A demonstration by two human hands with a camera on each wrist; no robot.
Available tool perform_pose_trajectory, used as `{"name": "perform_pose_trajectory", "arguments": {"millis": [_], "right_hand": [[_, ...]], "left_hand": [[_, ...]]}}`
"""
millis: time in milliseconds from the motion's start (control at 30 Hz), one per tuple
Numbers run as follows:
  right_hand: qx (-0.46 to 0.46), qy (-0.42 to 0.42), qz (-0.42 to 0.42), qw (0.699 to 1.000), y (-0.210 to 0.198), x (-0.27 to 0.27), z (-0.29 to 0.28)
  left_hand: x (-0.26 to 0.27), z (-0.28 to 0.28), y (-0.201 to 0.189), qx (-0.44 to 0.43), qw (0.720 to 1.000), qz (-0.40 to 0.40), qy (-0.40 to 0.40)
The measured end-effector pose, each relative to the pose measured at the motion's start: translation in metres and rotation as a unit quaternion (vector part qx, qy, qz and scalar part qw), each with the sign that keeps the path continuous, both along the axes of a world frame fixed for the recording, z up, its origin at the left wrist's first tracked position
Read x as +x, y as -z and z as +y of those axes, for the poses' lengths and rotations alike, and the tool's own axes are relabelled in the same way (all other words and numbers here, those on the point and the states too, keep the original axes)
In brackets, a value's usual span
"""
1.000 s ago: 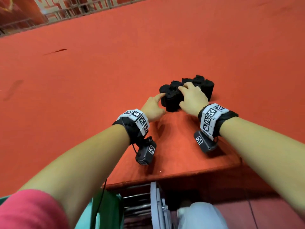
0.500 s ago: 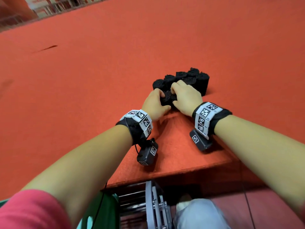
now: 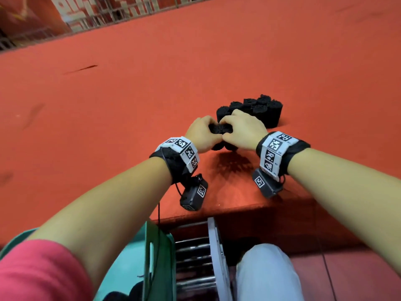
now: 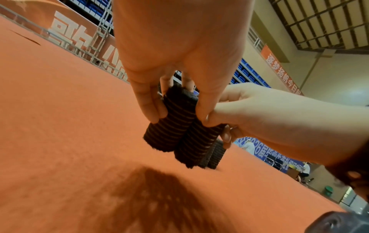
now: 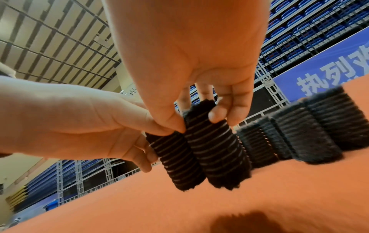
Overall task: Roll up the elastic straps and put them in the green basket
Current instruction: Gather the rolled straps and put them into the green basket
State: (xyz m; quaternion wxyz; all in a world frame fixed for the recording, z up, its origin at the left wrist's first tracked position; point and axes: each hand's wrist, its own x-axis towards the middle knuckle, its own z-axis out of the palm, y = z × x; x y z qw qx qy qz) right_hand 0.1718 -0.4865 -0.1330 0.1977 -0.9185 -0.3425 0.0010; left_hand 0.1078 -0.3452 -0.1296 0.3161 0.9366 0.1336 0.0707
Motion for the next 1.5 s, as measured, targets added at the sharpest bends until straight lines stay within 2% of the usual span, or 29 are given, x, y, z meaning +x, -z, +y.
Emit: {"name": "perform_pose_trajectory", "arguments": {"millis": [333, 600, 767, 900, 1067, 1300, 1500], "right_hand": [[-0.024, -0.108, 0.023, 0.994, -0.067, -0.131, 0.045], [-0.03, -0.173, 0.081, 0.981, -0.098, -0.233, 0.087], [-0.041, -0.215, 0.089, 0.972, -0.111, -0.287, 0.113], [-0.068, -0.241, 0.112, 0.962, -0.108, -0.32, 0.139], [-0.109, -0.258, 0.179, 0.943, -0.088, -0.341, 0.169], [-0.173, -0.273, 0.244, 0.915, -0.056, -0.349, 0.197], [-0.219, -0.295, 0.237, 0.899, -0.028, -0.347, 0.213]], "left_hand": [[-0.147, 0.043, -0.082, -0.001, 0.996, 0.089, 0.014], [-0.259, 0.082, -0.109, -0.007, 0.993, 0.119, -0.021], [-0.318, 0.112, -0.123, -0.015, 0.989, 0.145, -0.033], [-0.351, 0.134, -0.118, 0.0, 0.982, 0.181, -0.046], [-0.374, 0.158, -0.097, -0.015, 0.97, 0.235, -0.058], [-0.374, 0.181, -0.056, -0.042, 0.941, 0.332, -0.041], [-0.366, 0.191, -0.021, -0.063, 0.914, 0.401, -0.019]]}}
